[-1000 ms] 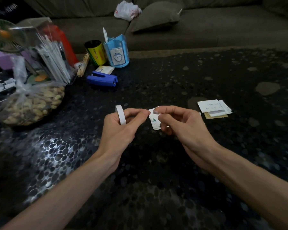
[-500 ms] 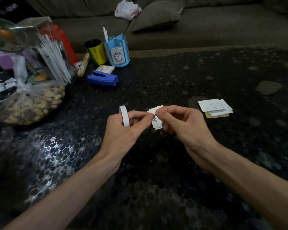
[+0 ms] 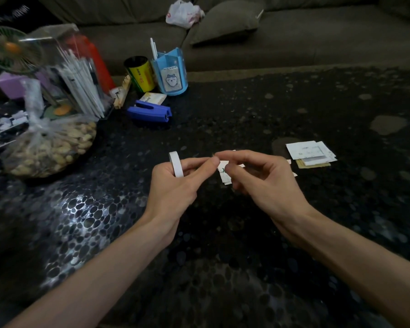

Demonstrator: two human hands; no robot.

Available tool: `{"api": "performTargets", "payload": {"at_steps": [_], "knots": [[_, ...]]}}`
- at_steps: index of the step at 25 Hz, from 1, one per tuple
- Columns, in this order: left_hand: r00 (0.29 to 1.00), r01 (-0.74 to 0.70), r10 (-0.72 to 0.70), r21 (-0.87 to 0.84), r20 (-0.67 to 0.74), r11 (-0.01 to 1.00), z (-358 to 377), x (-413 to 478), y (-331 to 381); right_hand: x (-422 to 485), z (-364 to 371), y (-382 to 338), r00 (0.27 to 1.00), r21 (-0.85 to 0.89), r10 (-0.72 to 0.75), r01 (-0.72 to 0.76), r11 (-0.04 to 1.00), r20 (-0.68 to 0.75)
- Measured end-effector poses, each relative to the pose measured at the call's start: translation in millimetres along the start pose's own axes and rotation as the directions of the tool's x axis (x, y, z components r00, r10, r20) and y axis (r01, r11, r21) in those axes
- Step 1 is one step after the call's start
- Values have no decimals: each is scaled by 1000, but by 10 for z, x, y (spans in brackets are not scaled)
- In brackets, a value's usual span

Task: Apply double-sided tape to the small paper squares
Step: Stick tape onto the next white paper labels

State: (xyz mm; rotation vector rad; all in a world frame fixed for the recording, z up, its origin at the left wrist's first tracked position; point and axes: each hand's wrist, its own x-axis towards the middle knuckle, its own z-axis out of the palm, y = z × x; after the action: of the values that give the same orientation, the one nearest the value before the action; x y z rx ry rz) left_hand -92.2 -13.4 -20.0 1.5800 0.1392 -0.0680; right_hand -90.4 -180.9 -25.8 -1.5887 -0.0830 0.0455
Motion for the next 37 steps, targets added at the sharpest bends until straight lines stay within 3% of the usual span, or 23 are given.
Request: {"api": "performTargets", "payload": {"at_steps": [22,37], "knots": [[993,116,-113,-84,39,990,-68,47,-29,23,0,37,1000,-6,4,-4,1000,24],[994,97,-93,-98,50,990,-69,42,-23,24,-6,33,999,39,20,-22,999,38]]}}
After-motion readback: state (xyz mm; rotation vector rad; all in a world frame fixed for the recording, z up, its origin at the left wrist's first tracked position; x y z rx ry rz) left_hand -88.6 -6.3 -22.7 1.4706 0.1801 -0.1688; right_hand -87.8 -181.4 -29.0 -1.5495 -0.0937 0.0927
